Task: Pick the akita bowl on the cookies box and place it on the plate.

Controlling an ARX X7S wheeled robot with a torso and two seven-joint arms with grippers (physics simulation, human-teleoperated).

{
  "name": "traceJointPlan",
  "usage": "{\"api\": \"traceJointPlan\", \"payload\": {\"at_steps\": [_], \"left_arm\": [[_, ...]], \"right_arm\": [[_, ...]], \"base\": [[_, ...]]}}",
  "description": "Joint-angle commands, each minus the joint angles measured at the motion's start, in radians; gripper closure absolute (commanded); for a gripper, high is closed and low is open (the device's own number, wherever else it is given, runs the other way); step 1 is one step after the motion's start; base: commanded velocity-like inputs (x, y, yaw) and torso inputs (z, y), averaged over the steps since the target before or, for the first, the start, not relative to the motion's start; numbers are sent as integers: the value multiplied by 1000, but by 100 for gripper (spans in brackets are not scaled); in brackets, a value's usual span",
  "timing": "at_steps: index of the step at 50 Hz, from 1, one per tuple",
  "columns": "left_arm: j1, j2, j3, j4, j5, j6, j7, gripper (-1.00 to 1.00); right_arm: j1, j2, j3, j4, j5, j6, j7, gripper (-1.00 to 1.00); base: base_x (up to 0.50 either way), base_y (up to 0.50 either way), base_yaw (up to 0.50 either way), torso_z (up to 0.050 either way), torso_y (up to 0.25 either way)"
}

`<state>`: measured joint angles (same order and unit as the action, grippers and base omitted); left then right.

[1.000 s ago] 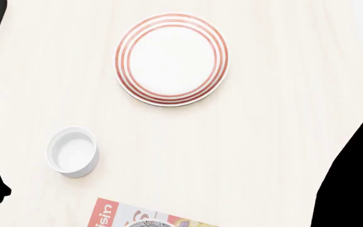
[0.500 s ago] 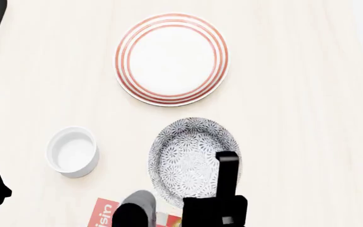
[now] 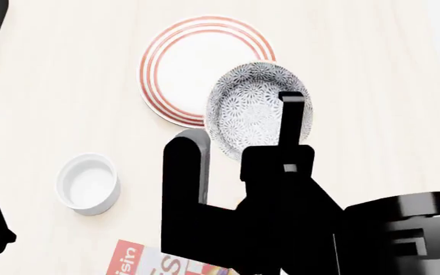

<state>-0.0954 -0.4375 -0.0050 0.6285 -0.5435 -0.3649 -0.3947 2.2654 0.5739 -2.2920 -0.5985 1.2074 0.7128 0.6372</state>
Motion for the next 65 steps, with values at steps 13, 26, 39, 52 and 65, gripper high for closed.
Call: {"api": "traceJointPlan", "payload": {"at_steps": [13,26,39,52,65], "left_arm": [[27,-6,13,0,4,44,34,-100],[56,-10,44,3,38,121,93,-100],[85,-13,69,24,-2,164,159,-100],[88,-19,88,36,-2,168,173,-100],[81,-22,82,36,-9,165,162,-100]], "right_arm": [[-117,-98,42,327,-206,-63,-139,100],[-155,-137,64,485,-265,-115,-194,100],[-227,-202,67,649,-326,-165,-243,100],[-305,-261,99,814,-354,-248,-314,100],[-346,-311,140,950,-364,-304,-363,100]], "base": [[0,0,0,0,0],[0,0,0,0,0],[0,0,0,0,0],[0,0,0,0,0],[0,0,0,0,0]]}}
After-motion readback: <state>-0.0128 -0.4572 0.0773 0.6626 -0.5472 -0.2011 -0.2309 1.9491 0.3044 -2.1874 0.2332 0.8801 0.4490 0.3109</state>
